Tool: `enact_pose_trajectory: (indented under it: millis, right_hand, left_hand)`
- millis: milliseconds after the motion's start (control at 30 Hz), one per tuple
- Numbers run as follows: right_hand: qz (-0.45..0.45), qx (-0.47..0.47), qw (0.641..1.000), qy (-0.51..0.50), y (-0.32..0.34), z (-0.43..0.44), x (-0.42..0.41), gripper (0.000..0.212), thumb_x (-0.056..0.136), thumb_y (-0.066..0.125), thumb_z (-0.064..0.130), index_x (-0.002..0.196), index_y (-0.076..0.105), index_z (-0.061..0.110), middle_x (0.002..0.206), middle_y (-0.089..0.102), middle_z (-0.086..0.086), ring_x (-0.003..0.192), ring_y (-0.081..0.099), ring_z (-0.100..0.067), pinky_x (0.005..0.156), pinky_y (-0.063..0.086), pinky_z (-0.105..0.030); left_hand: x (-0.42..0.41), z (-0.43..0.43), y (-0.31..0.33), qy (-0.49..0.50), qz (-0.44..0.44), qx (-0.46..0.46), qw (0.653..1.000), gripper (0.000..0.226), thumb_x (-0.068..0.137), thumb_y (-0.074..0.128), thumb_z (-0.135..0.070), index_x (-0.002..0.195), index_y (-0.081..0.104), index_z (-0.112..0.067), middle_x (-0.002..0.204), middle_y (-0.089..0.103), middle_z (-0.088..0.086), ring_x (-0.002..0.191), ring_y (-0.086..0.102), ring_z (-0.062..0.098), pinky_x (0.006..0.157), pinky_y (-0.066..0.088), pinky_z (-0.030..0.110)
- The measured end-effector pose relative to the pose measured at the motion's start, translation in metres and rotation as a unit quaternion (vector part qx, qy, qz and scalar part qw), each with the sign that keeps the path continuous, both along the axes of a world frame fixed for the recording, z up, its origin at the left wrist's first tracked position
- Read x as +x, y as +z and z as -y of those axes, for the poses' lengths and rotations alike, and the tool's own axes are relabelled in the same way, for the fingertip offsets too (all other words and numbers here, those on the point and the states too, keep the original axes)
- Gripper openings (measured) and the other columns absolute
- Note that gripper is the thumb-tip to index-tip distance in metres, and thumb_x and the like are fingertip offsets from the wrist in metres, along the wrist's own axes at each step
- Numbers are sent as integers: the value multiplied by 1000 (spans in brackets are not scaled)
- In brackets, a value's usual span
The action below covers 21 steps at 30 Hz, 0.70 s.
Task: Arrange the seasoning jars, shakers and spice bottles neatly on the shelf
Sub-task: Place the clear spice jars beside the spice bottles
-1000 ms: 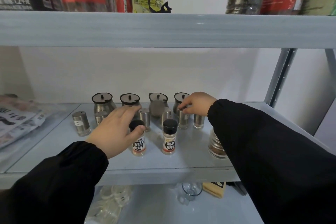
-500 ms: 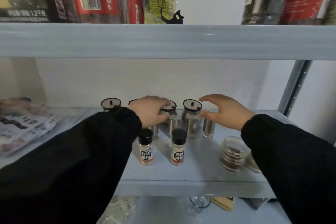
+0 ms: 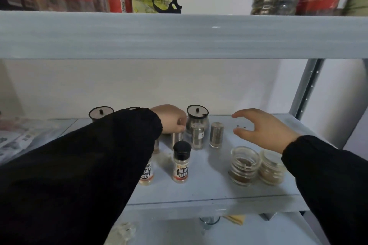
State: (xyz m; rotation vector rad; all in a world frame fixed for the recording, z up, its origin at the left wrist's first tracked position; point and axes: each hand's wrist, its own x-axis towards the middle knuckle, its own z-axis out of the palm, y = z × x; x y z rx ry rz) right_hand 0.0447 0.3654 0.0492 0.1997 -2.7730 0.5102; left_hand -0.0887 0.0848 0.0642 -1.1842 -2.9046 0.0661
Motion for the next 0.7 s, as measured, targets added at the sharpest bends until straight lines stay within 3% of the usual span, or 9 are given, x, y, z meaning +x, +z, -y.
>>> enact_pose_trajectory:
  millis: [267, 433, 700]
  right_hand:
    - [-3, -8, 1000, 14, 3, 10, -6, 44, 84, 60, 49, 126, 52, 42, 132, 51, 11, 110, 45, -1, 90, 34, -18]
    - [-6, -1, 1000, 21, 5, 14, -6, 44, 85, 61, 46, 128, 54, 37, 132, 52, 11, 120, 44, -4, 96, 30, -18]
    - [-15, 7, 1000, 27, 18, 28, -7, 43, 87, 60, 50, 128, 52, 42, 135, 49, 12, 122, 43, -4, 97, 29, -19]
  left_hand:
    - [0, 6, -5, 14, 30, 48, 998, 22, 86, 59, -35, 107, 64, -31, 102, 63, -11, 95, 58, 15, 86, 49, 38]
    - [7, 24, 20, 39, 30, 86, 995, 37, 92, 53, -44, 126, 53, -32, 111, 58, -15, 98, 54, 11, 76, 39, 28]
    - [16, 80, 29, 114, 42, -19, 992, 38, 87, 56, -53, 121, 56, -35, 112, 60, -13, 97, 55, 13, 80, 44, 30]
